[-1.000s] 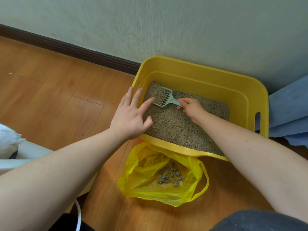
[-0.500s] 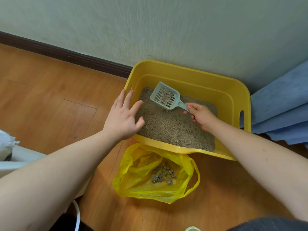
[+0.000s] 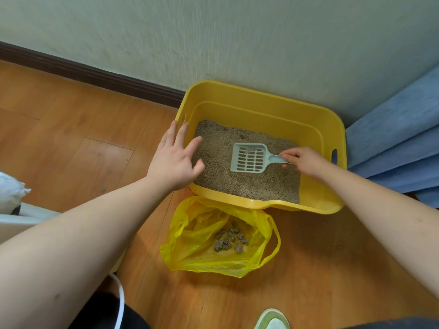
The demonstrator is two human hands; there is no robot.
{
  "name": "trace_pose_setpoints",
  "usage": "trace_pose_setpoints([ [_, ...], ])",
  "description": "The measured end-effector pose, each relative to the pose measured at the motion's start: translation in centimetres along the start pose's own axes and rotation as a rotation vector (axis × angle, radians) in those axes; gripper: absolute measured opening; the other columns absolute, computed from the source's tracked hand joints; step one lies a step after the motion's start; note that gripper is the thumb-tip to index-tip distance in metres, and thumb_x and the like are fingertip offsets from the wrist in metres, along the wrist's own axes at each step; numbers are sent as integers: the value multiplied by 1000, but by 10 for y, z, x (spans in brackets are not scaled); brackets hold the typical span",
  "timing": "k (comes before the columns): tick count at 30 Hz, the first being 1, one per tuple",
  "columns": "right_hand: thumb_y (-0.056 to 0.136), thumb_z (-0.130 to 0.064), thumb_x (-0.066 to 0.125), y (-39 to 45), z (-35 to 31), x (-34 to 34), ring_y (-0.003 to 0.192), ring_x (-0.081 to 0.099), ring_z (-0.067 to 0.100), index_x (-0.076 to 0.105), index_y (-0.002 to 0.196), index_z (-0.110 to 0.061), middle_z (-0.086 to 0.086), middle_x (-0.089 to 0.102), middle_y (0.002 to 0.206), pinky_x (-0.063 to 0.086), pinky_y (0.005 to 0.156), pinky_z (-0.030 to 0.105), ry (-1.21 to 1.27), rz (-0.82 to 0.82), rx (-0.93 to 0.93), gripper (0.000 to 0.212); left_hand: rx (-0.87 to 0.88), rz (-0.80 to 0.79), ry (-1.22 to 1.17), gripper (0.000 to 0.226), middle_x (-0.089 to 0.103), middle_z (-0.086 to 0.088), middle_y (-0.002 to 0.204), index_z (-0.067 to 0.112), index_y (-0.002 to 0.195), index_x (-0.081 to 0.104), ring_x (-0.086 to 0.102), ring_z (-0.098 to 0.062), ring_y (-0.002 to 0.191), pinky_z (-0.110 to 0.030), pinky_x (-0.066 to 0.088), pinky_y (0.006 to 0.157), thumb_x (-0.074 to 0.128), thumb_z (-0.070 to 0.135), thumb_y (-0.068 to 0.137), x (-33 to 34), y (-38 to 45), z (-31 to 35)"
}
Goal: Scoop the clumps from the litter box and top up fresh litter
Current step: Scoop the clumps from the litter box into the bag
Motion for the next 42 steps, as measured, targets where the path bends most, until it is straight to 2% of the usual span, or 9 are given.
trace_pose_setpoints([
  [4, 100, -26, 48, -6, 7, -17, 49, 34, 11, 65, 117, -23, -7, 69, 79, 26, 47, 26, -148, -34, 59, 24, 0, 1, -12, 71, 15, -16, 162, 27, 147, 36, -2, -37, 150, -52, 11, 120, 22, 57, 84, -1, -1, 0],
  [9, 100, -28, 47, -2, 12, -42, 56, 44, 11, 64, 121, -24, -11, 69, 83, 31, 50, 26, -270, -16, 115, 27, 4, 13, -26, 66, 16, -16, 161, 27, 145, 37, -1, -37, 150, -52, 11, 120, 28, 55, 86, 0, 0, 0],
  [14, 100, -27, 49, 9, 0, -54, 58, 42, 12, 66, 118, -19, -5, 69, 84, 28, 50, 26, -439, -14, 133, 27, 8, 14, -25, 65, 16, -16, 161, 27, 146, 36, -1, -38, 150, -52, 10, 119, 29, 55, 88, 0, 0, 0],
  [17, 100, -25, 48, 14, -6, -60, 68, 47, 13, 66, 118, -16, 3, 72, 97, 28, 52, 25, -563, -44, 189, 27, 10, 19, -21, 64, 17, -15, 161, 28, 145, 37, 0, -37, 150, -52, 10, 119, 29, 55, 87, 1, 1, 0],
  [19, 100, -23, 48, 14, -8, -51, 69, 48, 12, 66, 117, -15, 5, 70, 97, 28, 51, 23, -597, -88, 211, 27, 9, 23, -19, 64, 17, -15, 161, 28, 144, 37, 0, -37, 150, -52, 10, 119, 30, 55, 87, 1, 1, -1],
  [26, 98, -24, 51, 18, -15, 3, 56, 48, 5, 67, 118, -15, -4, 66, 79, 32, 49, 23, -430, -70, 143, 26, 7, 16, -14, 67, 17, -15, 161, 28, 145, 36, 0, -38, 150, -53, 11, 119, 26, 57, 86, 0, 1, 0],
  [35, 99, -27, 50, 20, -38, 69, 50, 43, 5, 62, 124, -18, 2, 71, 95, 30, 45, 21, -115, -59, 127, 29, -3, 13, -16, 60, 15, -13, 162, 31, 146, 34, -2, -36, 150, -52, 9, 121, 20, 55, 93, 1, 1, -1],
  [38, 100, -27, 48, 24, -58, 87, 49, 43, 5, 63, 125, -19, 2, 71, 95, 31, 45, 21, -129, -99, 16, 30, 5, 42, -38, 55, 19, -14, 161, 30, 144, 38, 1, -37, 150, -51, 9, 120, 17, 52, 98, 1, 0, -1],
  [42, 100, -25, 49, 29, -80, 103, 48, 43, 2, 62, 126, -19, 0, 70, 94, 31, 39, 15, -135, -122, -65, 30, -1, 46, -42, 51, 20, -14, 160, 30, 143, 39, 1, -36, 150, -51, 10, 120, 19, 49, 100, 2, 0, 0],
])
Point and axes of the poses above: each hand's wrist, its own y-axis towards the middle knuckle, its own x-axis out of the palm, z = x × y, the point moved 4 cm from there along y, towards the middle knuckle
